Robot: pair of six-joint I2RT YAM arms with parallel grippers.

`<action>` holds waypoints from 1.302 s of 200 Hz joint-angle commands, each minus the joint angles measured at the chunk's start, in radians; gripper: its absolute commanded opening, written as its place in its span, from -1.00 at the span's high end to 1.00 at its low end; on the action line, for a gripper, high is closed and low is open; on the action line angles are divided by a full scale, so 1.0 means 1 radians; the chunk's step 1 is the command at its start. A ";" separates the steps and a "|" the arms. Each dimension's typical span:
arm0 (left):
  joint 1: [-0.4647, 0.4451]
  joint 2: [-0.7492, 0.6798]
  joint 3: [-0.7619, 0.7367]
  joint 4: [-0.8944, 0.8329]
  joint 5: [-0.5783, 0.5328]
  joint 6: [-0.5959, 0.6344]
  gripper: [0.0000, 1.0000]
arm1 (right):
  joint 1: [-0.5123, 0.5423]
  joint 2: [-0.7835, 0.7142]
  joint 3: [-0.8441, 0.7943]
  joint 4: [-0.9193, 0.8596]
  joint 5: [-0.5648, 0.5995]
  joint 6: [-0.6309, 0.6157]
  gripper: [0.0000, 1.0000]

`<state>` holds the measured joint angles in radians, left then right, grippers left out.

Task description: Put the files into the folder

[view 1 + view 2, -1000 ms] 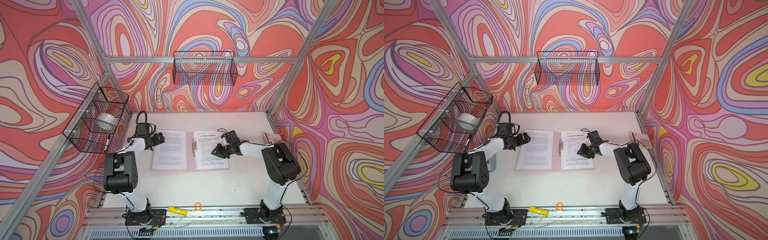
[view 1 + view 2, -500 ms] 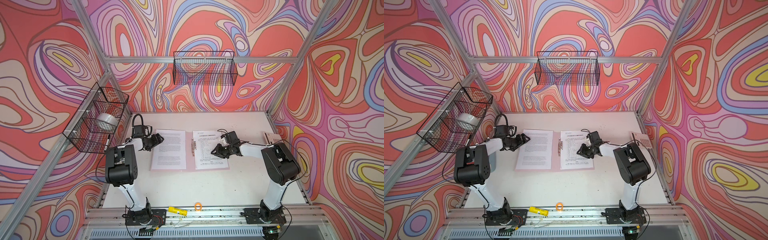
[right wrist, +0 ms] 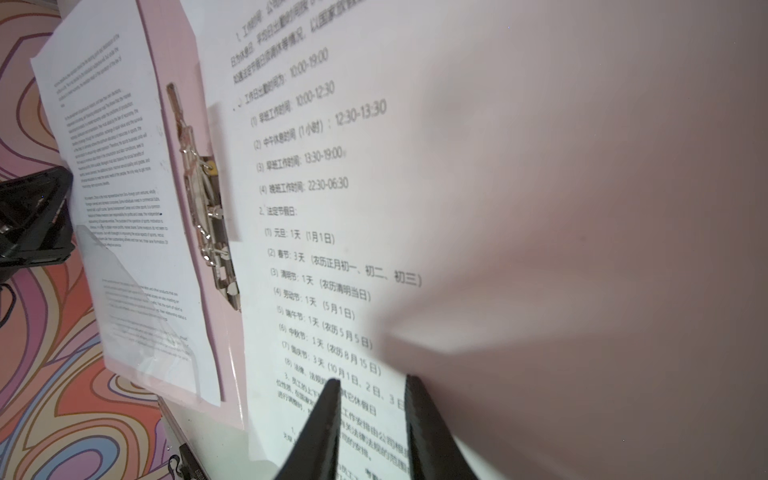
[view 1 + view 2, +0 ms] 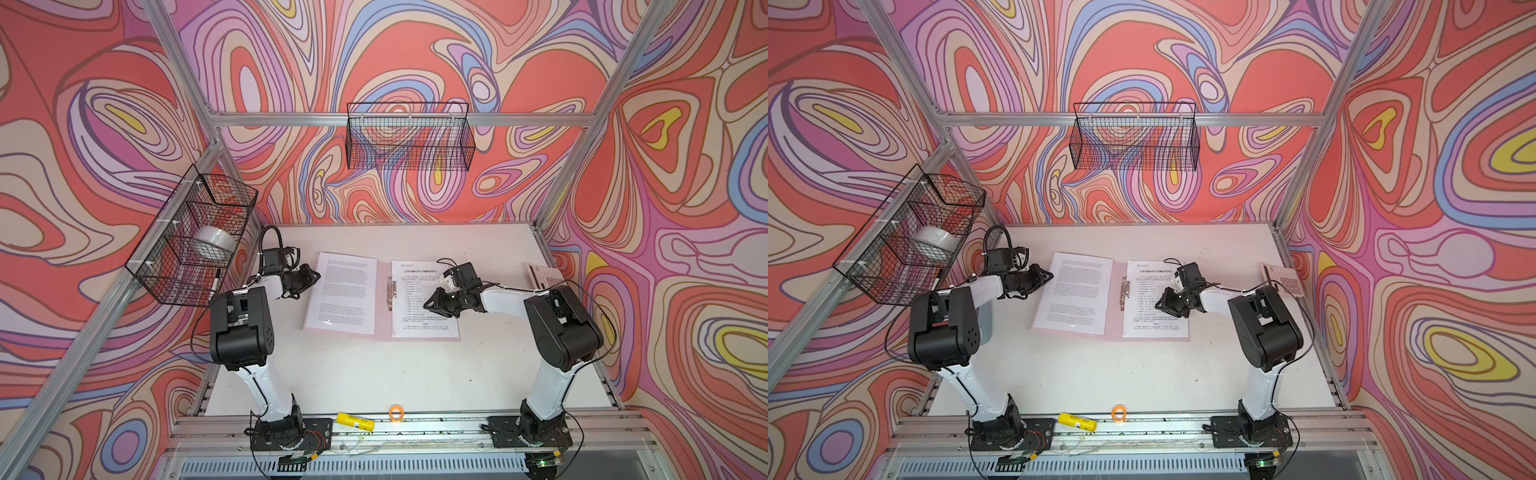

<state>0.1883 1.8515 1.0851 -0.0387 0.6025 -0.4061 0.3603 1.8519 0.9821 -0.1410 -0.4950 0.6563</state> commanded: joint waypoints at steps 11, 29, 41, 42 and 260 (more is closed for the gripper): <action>-0.018 0.003 0.005 0.017 0.135 -0.025 0.88 | 0.008 0.010 -0.028 -0.087 0.035 0.003 0.43; -0.018 -0.006 -0.003 0.033 0.157 -0.029 1.00 | 0.008 0.009 -0.024 -0.095 0.035 0.003 0.43; -0.018 -0.019 -0.011 0.049 0.165 -0.035 1.00 | 0.007 0.006 -0.019 -0.104 0.039 -0.002 0.43; -0.018 -0.019 -0.012 0.051 0.166 -0.035 1.00 | 0.008 0.005 -0.019 -0.105 0.040 -0.001 0.44; -0.090 -0.162 -0.119 0.089 -0.009 -0.034 1.00 | 0.026 0.343 0.655 -0.204 -0.126 -0.115 0.41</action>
<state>0.1078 1.7088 0.9794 0.0433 0.6071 -0.4461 0.3706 2.1742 1.5856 -0.3470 -0.5880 0.5758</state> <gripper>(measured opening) 0.047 0.296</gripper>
